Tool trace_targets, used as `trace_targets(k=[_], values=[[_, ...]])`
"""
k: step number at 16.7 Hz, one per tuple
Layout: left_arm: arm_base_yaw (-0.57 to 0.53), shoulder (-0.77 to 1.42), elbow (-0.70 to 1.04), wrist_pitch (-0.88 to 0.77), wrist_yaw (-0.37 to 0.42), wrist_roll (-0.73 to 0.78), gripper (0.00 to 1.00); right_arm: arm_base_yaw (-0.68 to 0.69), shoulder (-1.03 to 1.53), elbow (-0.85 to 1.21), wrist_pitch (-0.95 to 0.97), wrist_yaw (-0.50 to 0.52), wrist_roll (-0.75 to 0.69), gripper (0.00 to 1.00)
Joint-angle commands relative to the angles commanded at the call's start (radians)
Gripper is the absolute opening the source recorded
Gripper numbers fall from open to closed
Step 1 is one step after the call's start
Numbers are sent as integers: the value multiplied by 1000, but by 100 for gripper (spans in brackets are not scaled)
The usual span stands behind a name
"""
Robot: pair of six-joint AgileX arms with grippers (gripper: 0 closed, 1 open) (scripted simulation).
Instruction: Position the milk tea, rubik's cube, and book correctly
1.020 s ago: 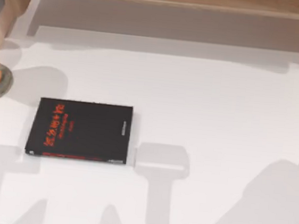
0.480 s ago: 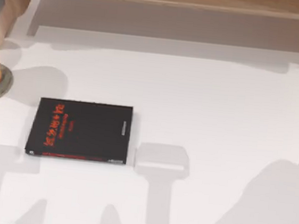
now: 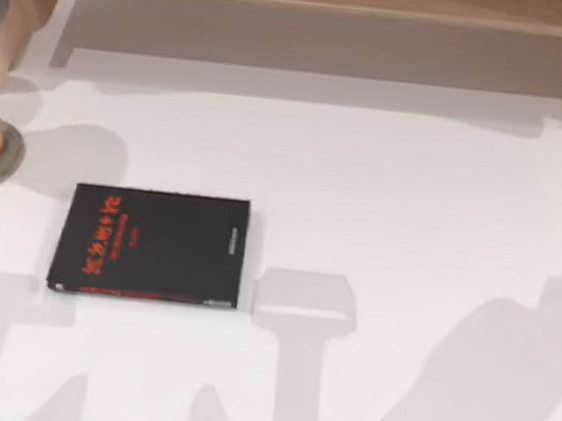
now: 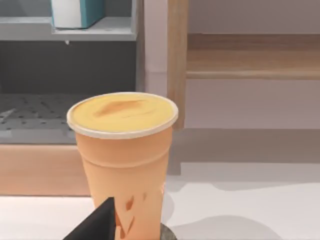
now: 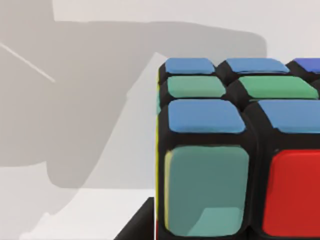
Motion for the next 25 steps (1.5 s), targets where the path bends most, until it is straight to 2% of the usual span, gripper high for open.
trace_targets(k=[3, 6, 8, 11, 15, 18, 21, 25], values=[[0, 0, 0, 0, 0, 0, 100, 13, 1, -2, 12, 12, -3, 0], [0, 0, 0, 0, 0, 0, 100, 106, -19, 6, 69, 101, -24, 0], [0, 0, 0, 0, 0, 0, 100, 220, -37, 18, 134, 196, -30, 0], [0, 0, 0, 0, 0, 0, 100, 464, -67, 42, 285, 351, 12, 0], [0, 0, 0, 0, 0, 0, 100, 819, -111, 84, 585, 525, 197, 0], [0, 0, 0, 0, 0, 0, 100, 1002, -139, 137, 835, 611, 391, 0], [0, 0, 0, 0, 0, 0, 100, 1092, -141, 216, 1026, 658, 566, 0], [0, 0, 0, 0, 0, 0, 100, 1089, -117, 298, 1139, 677, 674, 0]])
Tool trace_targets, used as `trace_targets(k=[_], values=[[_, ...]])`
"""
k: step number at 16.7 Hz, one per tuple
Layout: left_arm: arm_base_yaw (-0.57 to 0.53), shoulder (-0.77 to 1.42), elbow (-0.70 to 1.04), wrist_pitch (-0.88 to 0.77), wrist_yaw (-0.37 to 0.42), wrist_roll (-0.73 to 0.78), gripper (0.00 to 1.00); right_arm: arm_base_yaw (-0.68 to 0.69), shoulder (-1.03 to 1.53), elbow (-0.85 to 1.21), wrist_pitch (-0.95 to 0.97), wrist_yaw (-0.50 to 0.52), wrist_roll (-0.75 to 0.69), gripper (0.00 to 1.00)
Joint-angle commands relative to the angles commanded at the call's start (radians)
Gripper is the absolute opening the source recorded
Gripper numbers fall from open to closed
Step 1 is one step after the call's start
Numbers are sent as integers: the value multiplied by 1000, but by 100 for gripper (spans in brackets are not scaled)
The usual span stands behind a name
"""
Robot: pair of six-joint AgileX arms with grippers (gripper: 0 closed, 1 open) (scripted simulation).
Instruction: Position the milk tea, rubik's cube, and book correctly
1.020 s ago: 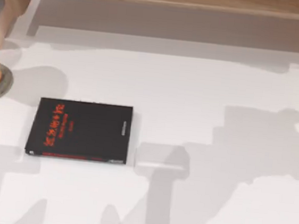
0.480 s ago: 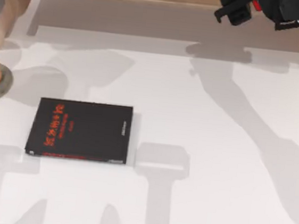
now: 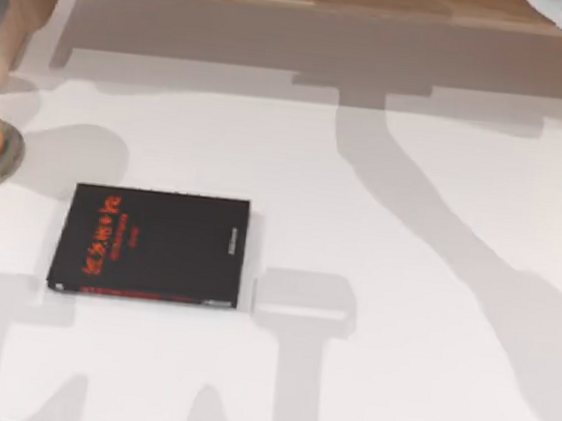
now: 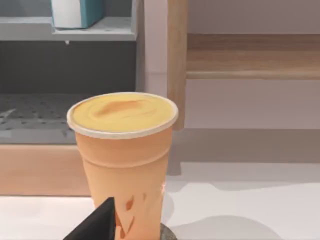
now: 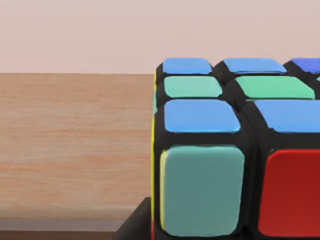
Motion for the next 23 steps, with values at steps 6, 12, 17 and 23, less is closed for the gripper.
trace_targets(k=[6, 12, 17, 23], values=[[0, 0, 0, 0, 0, 0, 100, -3, 1, 14, 12, -14, 0, 0], [0, 0, 0, 0, 0, 0, 100, -62, 112, 222, 27, -122, -10, 0], [0, 0, 0, 0, 0, 0, 100, -123, 299, 463, -105, -136, 6, 0], [0, 0, 0, 0, 0, 0, 100, -131, 396, 577, -172, -123, -2, 0]])
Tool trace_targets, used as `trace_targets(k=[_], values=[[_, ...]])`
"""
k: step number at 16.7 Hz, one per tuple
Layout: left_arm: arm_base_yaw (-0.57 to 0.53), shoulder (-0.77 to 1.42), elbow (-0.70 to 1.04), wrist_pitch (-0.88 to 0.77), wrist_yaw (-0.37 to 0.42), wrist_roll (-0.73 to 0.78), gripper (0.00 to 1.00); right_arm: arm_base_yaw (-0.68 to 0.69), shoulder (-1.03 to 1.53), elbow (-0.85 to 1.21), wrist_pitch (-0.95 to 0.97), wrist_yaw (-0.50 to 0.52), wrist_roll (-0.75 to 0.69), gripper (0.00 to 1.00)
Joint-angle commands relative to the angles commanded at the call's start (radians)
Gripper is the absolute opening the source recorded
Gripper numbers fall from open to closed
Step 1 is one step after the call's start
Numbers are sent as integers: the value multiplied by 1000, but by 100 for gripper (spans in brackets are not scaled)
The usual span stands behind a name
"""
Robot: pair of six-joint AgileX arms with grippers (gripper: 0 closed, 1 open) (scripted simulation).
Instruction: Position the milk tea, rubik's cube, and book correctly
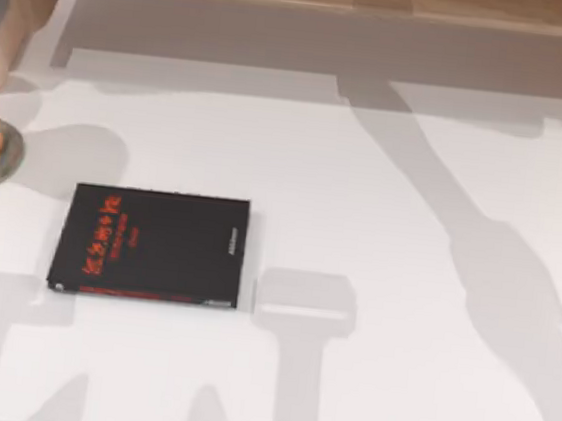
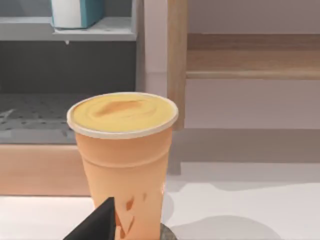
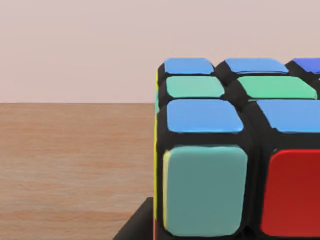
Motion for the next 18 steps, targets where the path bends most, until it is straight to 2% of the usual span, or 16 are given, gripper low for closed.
trace_targets(k=[3, 16, 18], values=[[0, 0, 0, 0, 0, 0, 100, 0, 0, 0, 0, 0, 0, 0], [0, 0, 0, 0, 0, 0, 100, 0, 0, 0, 0, 0, 0, 98], [0, 0, 0, 0, 0, 0, 100, 0, 0, 0, 0, 0, 0, 100]])
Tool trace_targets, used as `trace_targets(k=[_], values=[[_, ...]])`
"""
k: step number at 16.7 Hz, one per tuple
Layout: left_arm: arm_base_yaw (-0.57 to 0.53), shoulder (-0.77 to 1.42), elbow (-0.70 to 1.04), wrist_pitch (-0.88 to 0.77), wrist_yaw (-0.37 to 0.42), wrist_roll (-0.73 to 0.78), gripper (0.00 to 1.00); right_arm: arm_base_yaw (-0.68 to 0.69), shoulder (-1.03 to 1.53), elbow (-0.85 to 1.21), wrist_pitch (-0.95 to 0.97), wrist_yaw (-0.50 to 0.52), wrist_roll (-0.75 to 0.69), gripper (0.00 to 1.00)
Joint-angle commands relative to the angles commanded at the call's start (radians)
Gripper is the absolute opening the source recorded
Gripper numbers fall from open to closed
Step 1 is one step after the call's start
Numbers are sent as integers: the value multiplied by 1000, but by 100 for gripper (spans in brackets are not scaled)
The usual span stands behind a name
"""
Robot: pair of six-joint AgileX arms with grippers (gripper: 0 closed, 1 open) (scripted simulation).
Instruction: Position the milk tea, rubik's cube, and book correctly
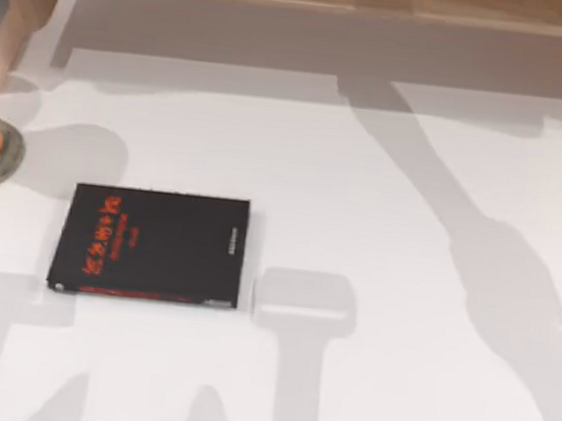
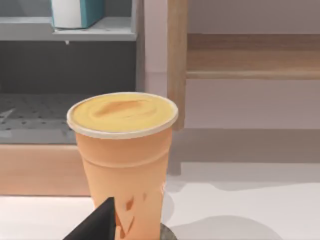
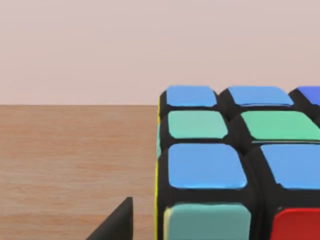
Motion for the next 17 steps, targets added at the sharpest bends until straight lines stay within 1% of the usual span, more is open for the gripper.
trace_targets(k=[9, 11, 17], values=[[0, -16, 3, -16, 1, 0, 100, 0, 0, 0, 0, 0, 0, 100], [2, -73, 12, -74, 3, -1, 100, 0, 0, 0, 0, 0, 0, 100], [8, -309, 44, -358, 9, -5, 100, 0, 0, 0, 0, 0, 0, 100]])
